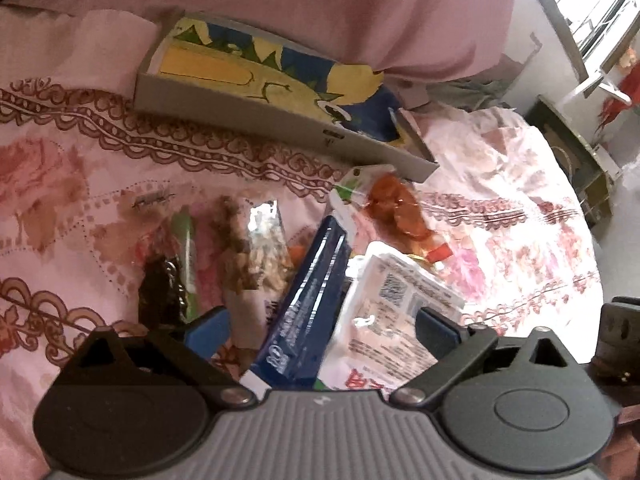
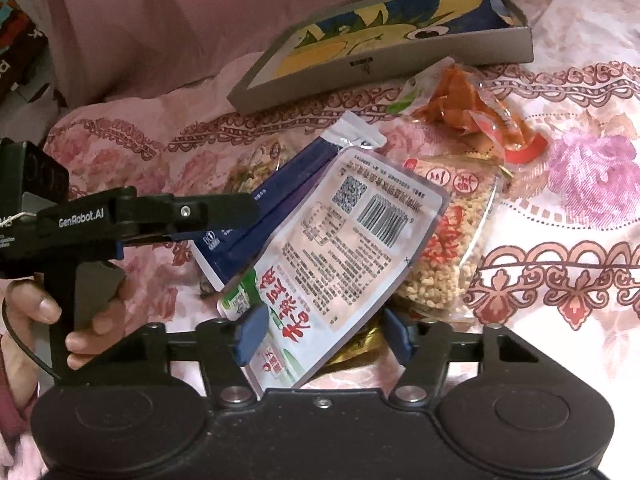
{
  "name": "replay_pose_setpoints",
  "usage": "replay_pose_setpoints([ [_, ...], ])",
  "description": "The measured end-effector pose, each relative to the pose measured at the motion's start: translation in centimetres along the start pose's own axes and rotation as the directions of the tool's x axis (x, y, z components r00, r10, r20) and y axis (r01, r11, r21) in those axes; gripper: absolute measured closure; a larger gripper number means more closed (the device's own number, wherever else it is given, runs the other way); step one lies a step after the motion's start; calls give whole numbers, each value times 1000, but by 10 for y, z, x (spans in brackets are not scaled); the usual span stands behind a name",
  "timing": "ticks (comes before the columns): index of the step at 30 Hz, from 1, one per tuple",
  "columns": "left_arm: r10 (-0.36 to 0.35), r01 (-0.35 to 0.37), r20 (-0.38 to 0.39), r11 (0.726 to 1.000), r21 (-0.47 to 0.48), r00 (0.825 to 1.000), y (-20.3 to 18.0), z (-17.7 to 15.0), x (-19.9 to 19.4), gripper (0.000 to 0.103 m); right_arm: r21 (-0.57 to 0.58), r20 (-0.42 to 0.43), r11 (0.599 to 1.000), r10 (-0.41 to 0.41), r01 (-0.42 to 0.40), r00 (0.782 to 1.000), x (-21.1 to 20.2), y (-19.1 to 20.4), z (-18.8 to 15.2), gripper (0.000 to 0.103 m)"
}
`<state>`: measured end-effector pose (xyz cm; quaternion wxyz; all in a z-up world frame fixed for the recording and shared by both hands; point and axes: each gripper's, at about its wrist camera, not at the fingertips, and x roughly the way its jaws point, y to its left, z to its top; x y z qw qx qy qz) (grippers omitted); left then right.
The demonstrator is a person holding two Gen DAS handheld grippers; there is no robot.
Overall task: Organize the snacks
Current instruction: 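Lower the right gripper onto the white barcode snack pouch and close it, then lift the white pouch with the right gripper while the left gripper grasps the blue stick packet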
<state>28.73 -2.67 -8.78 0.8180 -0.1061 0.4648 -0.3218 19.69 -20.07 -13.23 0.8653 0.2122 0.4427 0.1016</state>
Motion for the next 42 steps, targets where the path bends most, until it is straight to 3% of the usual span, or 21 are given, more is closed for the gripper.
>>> replay_pose_setpoints([
  [12, -82, 83, 22, 995, -57, 996, -2, 3, -11, 28, 7, 87, 999, 37, -38, 995, -22, 4, 11, 68],
  [17, -115, 116, 29, 992, -56, 993, -2, 3, -14, 42, -51, 118, 997, 58, -52, 991, -28, 15, 12, 69],
  [25, -68, 69, -2, 998, 13, 998, 0, 2, 6, 60, -51, 94, 998, 30, -26, 995, -13, 13, 9, 69],
  [29, -83, 83, 15, 996, 21, 996, 1, 6, 13, 61, -53, 106, 997, 67, -62, 992, -13, 13, 9, 69],
  [31, -86, 86, 10, 996, 12, 996, 4, 7, 14, 72, -71, 114, 993, 106, -99, 988, -16, 17, 10, 77],
  [34, -43, 42, -25, 999, -18, 999, 6, 9, 15, 85, -115, 115, 987, 125, -111, 986, -16, 25, 10, 77],
  [38, -40, 38, -32, 996, -75, 999, 11, 9, 16, 87, -132, 83, 988, 94, -82, 992, -2, 30, 8, 76],
  [42, -22, 21, -35, 999, -40, 999, 6, 6, 18, 88, -123, 34, 991, 64, -59, 997, 18, 33, 7, 77],
])
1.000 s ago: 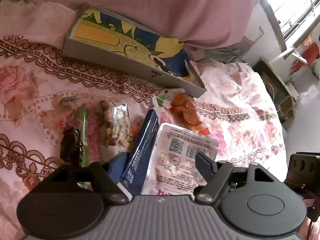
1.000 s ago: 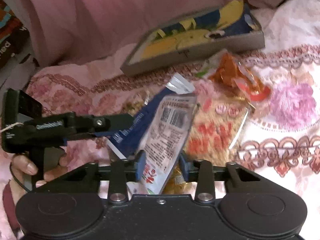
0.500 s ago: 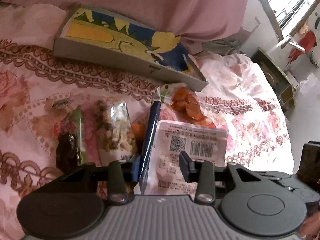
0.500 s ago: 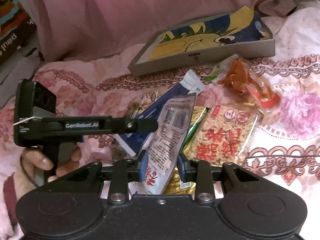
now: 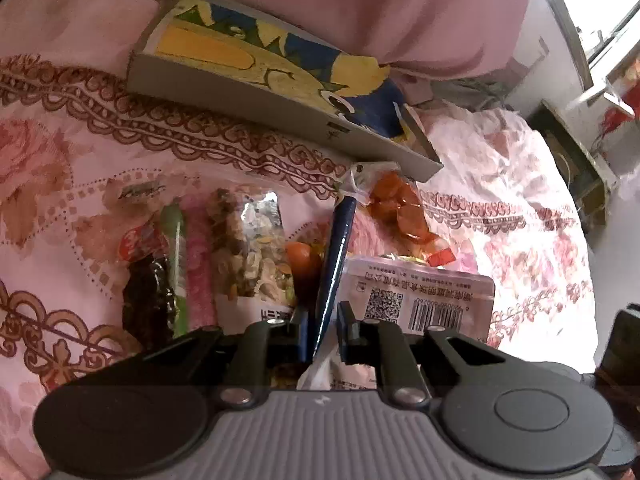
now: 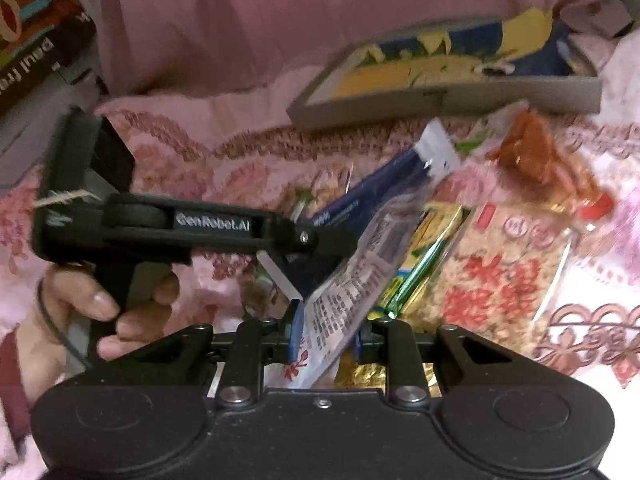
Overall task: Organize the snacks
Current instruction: 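Lift the white pouch with the right gripper while the left gripper grasps the blue stick packet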
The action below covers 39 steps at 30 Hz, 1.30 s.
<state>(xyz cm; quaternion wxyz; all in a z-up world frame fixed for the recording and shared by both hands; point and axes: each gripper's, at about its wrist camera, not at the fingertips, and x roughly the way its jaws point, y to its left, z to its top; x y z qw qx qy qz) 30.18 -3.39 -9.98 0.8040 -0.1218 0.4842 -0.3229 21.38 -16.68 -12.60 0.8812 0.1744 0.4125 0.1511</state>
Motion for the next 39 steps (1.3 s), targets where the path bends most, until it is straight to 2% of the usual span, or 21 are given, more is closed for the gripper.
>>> replay_pose_setpoints([
  [5, 30, -29, -38, 999, 31, 999, -7, 0, 0, 96, -60, -14, 997, -55, 54, 998, -3, 15, -1, 80],
  [8, 45, -45, -72, 999, 3, 996, -8, -2, -4, 96, -81, -8, 992, -99, 98, 995, -13, 20, -1, 82],
  [14, 109, -106, -118, 994, 24, 987, -16, -21, -18, 96, -125, 16, 973, -192, 193, 981, -33, 19, -2, 83],
  [19, 145, -140, -87, 988, 69, 986, -26, -27, -20, 96, -138, 13, 970, -199, 199, 980, -30, 19, -3, 83],
  [23, 165, -156, -45, 976, 155, 985, -36, -19, -10, 92, -157, 20, 968, -197, 197, 980, -27, 22, -2, 83],
  [26, 154, -147, -29, 976, 159, 988, -37, -16, -5, 86, -166, 20, 966, -197, 198, 980, -27, 23, -3, 83],
  [28, 142, -137, -23, 980, 145, 990, -35, -14, -4, 78, -168, 18, 966, -197, 197, 980, -27, 23, -2, 83],
  [36, 125, -125, 12, 985, 121, 992, -28, -9, -2, 78, -167, 10, 967, -194, 193, 981, -24, 23, -2, 83],
  [39, 126, -125, 0, 983, 133, 992, -29, -9, 0, 83, -157, 11, 969, -194, 193, 981, -25, 22, -1, 83],
])
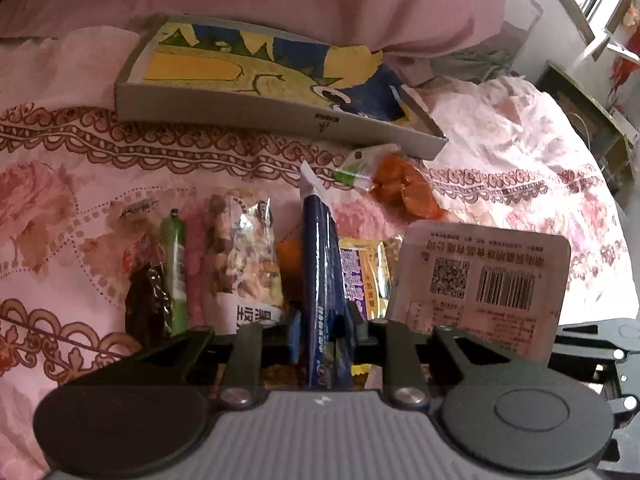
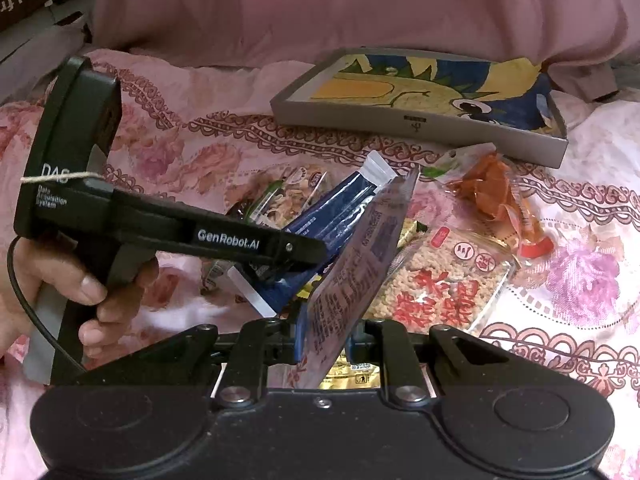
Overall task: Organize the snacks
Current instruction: 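Lift the white pouch with the right gripper while the left gripper grasps the blue stick packet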
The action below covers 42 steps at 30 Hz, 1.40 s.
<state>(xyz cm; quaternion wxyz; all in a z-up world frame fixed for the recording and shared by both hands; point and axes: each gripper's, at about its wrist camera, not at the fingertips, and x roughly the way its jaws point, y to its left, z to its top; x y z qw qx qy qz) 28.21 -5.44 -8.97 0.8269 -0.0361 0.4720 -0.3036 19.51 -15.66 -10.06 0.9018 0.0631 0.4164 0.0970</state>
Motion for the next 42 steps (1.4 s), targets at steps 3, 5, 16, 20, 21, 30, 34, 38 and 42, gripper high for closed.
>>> replay_pose_setpoints([
  [3, 3, -3, -14, 1000, 3, 1000, 1, 0, -1, 85, 25, 1, 1000, -4, 4, 1000, -1, -3, 1, 83],
  [5, 0, 0, -24, 1000, -12, 1000, 3, 0, -3, 87, 39, 8, 999, -7, 7, 1000, -4, -6, 2, 83],
  [16, 37, -36, -40, 999, 27, 999, -8, -9, -13, 88, 102, 23, 995, -6, 4, 1000, -10, -17, 5, 85],
  [20, 27, -27, -11, 999, 17, 1000, -7, -2, -6, 80, 98, 19, 995, -5, 3, 1000, -10, -16, 4, 85],
  [21, 19, -19, -8, 1000, 10, 1000, -6, -2, -4, 78, 100, 17, 995, -4, 2, 1000, -9, -17, 5, 85],
  [30, 32, -33, 5, 999, 31, 999, -9, -1, 0, 86, 102, 15, 995, -2, 0, 1000, -7, -17, 5, 85],
  [34, 46, -46, 20, 998, 34, 999, -11, -2, -5, 95, 111, 36, 994, 3, -7, 999, -11, -20, 5, 88],
  [38, 48, -48, 21, 998, 41, 999, -14, -3, -9, 98, 122, 60, 992, 7, -14, 998, -15, -21, 7, 90],
  [42, 62, -63, 22, 997, 42, 998, -18, -6, -13, 98, 129, 89, 991, 15, -26, 996, -21, -22, 9, 92],
])
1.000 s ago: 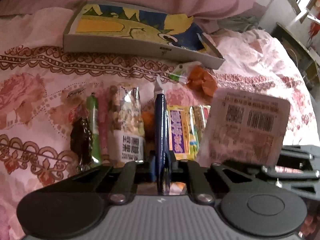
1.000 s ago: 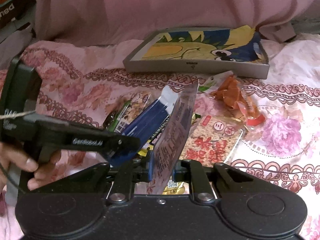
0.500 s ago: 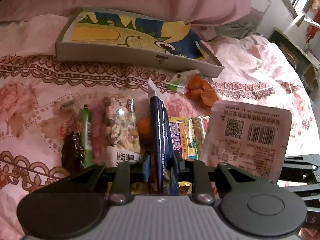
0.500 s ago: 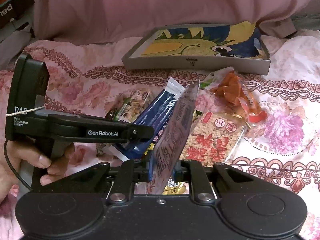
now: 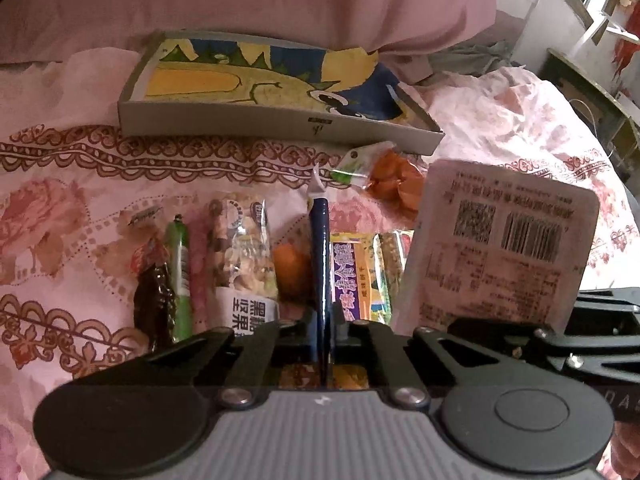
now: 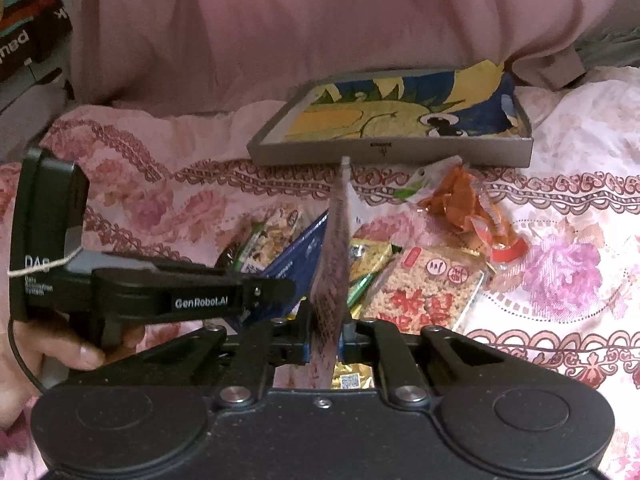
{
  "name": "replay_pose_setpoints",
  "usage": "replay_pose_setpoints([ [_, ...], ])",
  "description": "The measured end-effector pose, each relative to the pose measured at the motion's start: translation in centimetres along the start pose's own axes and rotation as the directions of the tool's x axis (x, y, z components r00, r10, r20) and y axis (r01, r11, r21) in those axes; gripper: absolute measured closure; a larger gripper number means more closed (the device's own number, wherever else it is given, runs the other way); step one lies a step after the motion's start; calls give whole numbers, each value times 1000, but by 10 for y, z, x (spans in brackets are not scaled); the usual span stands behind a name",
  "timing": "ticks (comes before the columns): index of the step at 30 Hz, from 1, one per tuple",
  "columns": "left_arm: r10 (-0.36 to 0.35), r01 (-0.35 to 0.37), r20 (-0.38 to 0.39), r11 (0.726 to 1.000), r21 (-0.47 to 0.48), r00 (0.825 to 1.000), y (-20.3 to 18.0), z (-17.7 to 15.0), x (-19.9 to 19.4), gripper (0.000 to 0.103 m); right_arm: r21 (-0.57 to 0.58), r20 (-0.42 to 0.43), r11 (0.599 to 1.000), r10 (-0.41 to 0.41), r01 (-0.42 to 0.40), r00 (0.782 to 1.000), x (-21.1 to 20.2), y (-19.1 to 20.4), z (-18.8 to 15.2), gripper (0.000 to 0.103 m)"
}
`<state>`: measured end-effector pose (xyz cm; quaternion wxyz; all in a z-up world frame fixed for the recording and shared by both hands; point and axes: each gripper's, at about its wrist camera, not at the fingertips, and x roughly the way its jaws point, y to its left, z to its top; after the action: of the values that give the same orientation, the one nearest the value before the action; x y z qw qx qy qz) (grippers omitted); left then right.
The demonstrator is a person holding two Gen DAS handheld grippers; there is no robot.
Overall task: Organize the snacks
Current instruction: 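Lift the white pouch with the right gripper while the left gripper grasps the blue stick packet, then carry the white pouch and blue packet over the cartoon tray with both grippers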
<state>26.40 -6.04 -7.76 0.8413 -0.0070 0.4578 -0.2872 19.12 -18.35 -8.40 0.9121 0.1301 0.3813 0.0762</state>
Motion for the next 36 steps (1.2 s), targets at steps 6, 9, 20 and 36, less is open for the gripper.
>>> replay_pose_setpoints([
  [6, -6, 7, 31, 1000, -12, 1000, -4, -2, -12, 99, 2, 62, 1000, -1, 1, 998, -11, 0, 4, 94],
  [9, -5, 6, 53, 1000, -18, 999, -5, -2, -18, 99, -9, 102, 1000, -10, 11, 995, -17, 0, 6, 95],
  [20, -19, 26, 146, 999, -45, 989, -5, 1, -39, 99, -9, 185, 1000, -26, 28, 982, -24, -7, 12, 95],
  [36, -19, 56, 259, 989, -135, 966, 10, 7, -51, 99, 47, 212, 998, -61, 52, 975, -25, -16, 15, 95],
])
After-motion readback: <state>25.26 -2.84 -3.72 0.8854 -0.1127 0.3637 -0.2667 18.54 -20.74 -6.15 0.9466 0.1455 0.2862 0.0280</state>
